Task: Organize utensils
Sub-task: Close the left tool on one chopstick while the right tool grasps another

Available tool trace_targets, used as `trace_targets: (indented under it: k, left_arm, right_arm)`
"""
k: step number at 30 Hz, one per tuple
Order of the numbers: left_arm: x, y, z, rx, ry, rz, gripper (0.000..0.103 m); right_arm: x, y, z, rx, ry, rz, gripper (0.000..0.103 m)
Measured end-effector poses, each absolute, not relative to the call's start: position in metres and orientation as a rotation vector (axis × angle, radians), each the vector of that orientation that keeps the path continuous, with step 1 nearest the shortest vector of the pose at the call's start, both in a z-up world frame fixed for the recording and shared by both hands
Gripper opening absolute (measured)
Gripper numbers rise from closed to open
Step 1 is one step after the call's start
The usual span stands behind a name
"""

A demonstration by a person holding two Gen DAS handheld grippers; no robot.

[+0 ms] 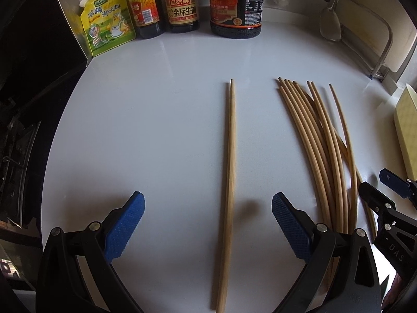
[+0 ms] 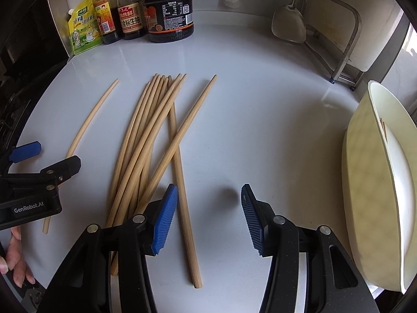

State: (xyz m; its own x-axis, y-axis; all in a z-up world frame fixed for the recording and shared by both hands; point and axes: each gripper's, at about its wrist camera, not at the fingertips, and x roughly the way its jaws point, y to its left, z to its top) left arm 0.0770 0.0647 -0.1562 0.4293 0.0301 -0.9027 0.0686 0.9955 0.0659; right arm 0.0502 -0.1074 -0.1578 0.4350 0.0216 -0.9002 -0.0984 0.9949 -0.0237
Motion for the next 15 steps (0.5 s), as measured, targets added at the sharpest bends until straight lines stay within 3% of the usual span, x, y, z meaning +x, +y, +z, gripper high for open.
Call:
trace_targets:
  k: [5,8,12,15]
  left_arm:
    - [0.078,0.074,-0.161,0.097,1.136,0.001,0.097]
    - [0.078,0.079,-0.162,0.072,1.131,-0.004,0.094]
    - [0.077,0.077,-0.16,0.047,1.124,-0.036,0.077]
    - [0.075,0.069,-0.158,0.052,1.115,-0.068,0.061]
  right_arm:
    - [0.051,-0.101,-0.158,-0.091,1.099,0.106,0.047]
    - [0.052,-0.096,-0.158,-0.095,1.094,0.135,0.034]
    - [0.052,-0.083,-0.157,-0.15,1.092,0.176,0.013]
    - [0.051,-0.079,-0.156,-0.176,1.09,0.193,0.007]
